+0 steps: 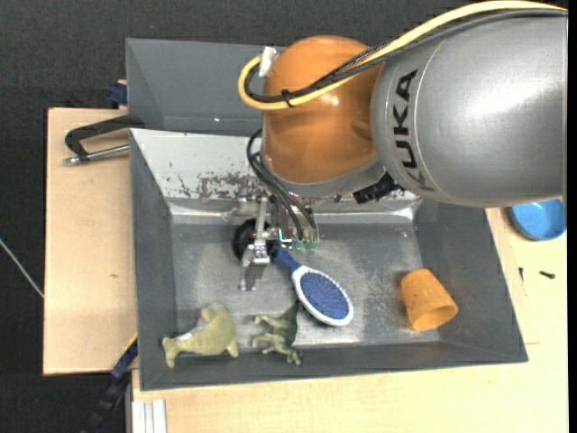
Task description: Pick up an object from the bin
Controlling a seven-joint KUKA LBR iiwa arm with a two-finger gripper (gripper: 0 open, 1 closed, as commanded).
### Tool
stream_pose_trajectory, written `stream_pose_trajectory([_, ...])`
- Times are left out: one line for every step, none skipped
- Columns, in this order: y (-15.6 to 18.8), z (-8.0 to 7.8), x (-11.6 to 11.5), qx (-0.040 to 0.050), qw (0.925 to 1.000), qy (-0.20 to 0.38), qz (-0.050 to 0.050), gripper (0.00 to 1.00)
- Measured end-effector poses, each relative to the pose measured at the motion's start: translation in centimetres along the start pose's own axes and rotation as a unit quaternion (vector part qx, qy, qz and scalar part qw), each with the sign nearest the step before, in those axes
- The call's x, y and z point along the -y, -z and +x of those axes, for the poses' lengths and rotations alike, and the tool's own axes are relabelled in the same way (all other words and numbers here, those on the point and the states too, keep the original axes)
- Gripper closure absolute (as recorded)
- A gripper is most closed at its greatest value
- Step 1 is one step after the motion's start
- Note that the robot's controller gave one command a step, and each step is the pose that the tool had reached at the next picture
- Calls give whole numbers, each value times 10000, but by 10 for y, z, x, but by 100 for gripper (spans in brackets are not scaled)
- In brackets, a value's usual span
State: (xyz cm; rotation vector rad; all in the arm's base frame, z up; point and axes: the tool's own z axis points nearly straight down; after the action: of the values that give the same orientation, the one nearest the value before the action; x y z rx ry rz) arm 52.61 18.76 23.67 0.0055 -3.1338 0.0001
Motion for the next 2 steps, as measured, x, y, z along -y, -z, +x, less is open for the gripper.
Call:
stream_pose_trajectory([-112,-29,40,9,9997,-230,7,0])
stream_pose_trajectory([-138,-44,56,162,9998,86,-91,0])
